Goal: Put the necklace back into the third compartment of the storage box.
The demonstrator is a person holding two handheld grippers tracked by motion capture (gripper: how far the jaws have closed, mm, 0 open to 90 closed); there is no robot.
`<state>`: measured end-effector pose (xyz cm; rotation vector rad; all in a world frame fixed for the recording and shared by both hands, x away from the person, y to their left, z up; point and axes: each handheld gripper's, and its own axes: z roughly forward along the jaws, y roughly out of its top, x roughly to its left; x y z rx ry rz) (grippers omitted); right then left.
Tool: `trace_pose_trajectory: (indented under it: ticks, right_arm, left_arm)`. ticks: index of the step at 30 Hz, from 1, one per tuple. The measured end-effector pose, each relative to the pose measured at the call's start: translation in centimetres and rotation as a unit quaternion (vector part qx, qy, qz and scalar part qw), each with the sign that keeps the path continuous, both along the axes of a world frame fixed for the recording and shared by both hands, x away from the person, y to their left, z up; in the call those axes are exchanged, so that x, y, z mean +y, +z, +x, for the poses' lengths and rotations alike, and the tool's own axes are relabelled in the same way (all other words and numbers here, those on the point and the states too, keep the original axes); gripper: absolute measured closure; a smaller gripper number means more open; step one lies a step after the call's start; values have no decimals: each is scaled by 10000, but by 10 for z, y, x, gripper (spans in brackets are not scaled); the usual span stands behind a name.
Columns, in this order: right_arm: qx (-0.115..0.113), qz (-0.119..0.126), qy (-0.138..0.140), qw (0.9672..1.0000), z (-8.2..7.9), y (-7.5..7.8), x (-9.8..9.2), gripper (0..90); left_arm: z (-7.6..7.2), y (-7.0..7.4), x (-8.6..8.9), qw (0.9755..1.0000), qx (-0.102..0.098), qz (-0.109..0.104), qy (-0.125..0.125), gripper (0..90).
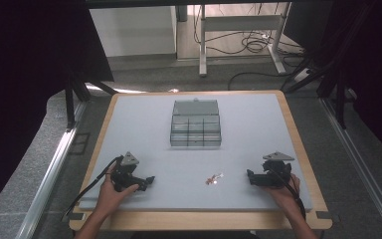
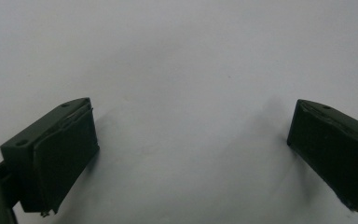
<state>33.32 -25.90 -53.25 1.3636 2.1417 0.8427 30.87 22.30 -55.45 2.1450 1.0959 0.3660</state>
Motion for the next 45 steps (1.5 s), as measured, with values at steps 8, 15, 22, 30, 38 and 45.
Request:
trace_pose_trajectory:
  ticks: [8, 15, 22, 30, 38, 45]
  right_arm:
    - [24, -19, 9, 10000, 0, 0, 0, 19]
    - [156, -50, 62, 9998, 0, 5, -1, 74]
    - [47, -47, 161, 9998, -5, 12, -5, 105]
    - [-112, 91, 394, 9991, -11, 26, 0, 113]
    - [-309, 88, 800, 9963, -19, 53, 17, 147]
    - [-384, 68, 1319, 9905, -28, 70, 42, 222]
  left_arm:
    - [0, 0, 0, 10000, 3, -1, -2, 10]
    - [0, 0, 0, 10000, 2, -5, 1, 10]
    - [0, 0, 0, 10000, 4, -9, 3, 10]
    - [0, 0, 0, 10000, 6, -11, 1, 10]
    - [0, 0, 0, 10000, 5, -13, 2, 10]
    - [0, 0, 0, 10000, 4, -8, 0, 10]
